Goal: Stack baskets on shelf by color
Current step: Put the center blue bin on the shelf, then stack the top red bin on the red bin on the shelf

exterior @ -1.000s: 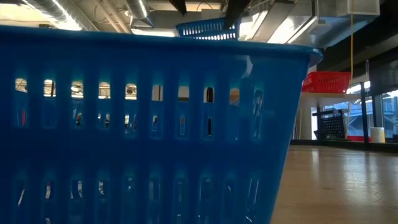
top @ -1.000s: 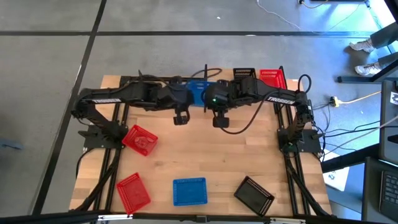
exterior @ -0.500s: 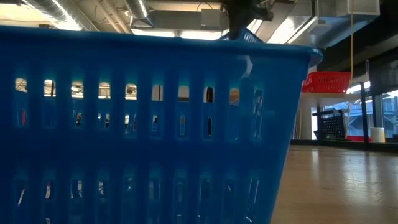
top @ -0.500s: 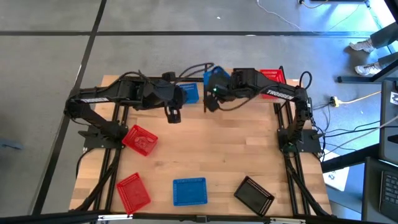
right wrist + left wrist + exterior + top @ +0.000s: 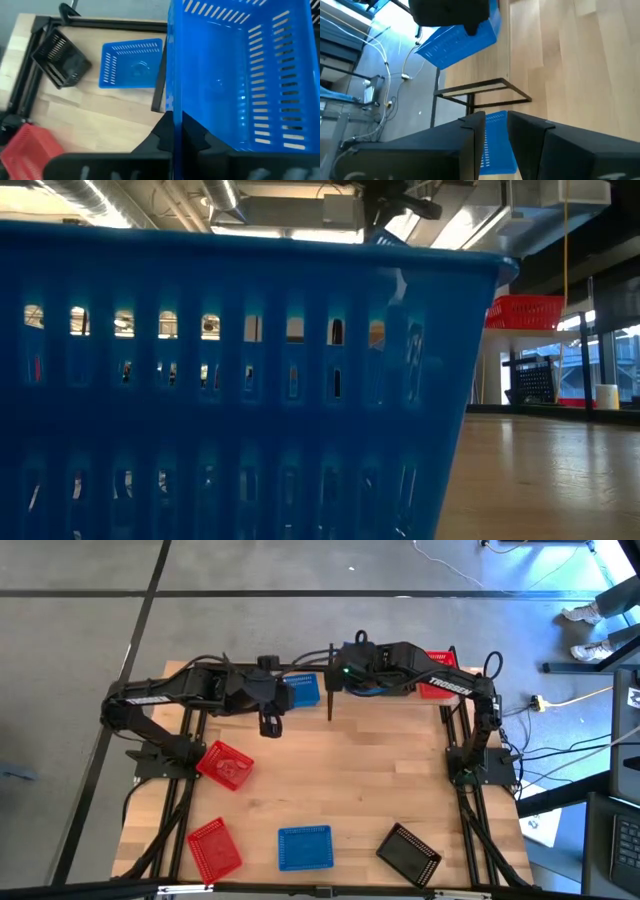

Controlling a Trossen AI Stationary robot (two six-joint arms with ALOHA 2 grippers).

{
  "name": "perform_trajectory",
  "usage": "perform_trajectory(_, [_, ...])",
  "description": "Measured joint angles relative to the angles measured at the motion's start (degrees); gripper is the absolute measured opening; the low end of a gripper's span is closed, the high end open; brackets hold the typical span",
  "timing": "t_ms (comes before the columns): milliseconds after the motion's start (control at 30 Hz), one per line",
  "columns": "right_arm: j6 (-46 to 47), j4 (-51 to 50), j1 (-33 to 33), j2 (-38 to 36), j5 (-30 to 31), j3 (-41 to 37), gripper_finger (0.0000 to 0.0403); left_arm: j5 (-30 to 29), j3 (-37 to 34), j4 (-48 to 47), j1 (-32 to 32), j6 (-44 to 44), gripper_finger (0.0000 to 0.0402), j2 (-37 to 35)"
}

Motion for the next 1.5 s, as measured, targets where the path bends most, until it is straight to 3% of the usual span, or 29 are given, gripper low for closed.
perform_trajectory(1000, [-1.3, -0.6, -1.9, 6.5, 1.2, 0.0, 0.0012, 1.8, 0.0, -0.4, 0.9, -2.3, 0.0074, -4.3])
perform_trajectory(1500, [-4.2, 2.2, -2.3, 7.5, 4.0, 0.0, 0.0081, 1.7, 0.0, -2.8, 0.9, -2.3, 0.0074, -4.3])
